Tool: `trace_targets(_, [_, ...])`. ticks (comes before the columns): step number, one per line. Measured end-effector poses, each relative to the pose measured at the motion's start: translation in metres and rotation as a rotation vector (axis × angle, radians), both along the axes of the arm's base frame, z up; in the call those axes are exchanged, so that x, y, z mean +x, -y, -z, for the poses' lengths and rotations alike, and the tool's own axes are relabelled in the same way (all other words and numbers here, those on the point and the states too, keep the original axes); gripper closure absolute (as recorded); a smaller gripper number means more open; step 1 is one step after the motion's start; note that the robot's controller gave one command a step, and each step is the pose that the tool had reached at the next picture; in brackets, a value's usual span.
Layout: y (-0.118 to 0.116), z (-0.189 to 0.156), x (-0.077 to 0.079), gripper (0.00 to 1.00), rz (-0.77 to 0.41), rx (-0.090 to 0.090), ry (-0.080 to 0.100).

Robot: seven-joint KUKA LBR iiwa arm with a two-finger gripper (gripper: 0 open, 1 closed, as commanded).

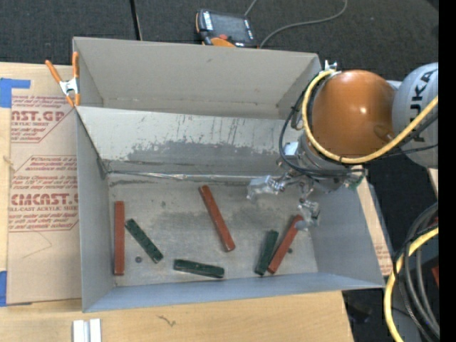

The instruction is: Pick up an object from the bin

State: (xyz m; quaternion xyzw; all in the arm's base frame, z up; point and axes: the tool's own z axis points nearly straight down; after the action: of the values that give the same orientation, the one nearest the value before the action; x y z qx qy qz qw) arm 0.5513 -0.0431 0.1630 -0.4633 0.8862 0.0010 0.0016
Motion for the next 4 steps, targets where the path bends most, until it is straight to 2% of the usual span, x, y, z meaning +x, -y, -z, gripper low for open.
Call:
trace_targets(1, [-0.006, 0.053, -0.041, 0.00, -0.123, 0.000, -0.007])
trace_targets(2, [0.033, 0.095, 0.017, 0.00, -0.208, -0.003, 0.000])
trace_targets(3, [0.053, 0.094, -0.030, 0.00, -0.377, 0.000, -0.003])
trace_targets(4, [0.053, 0.094, -0.029, 1.00, -0.376, 0.001, -0.001])
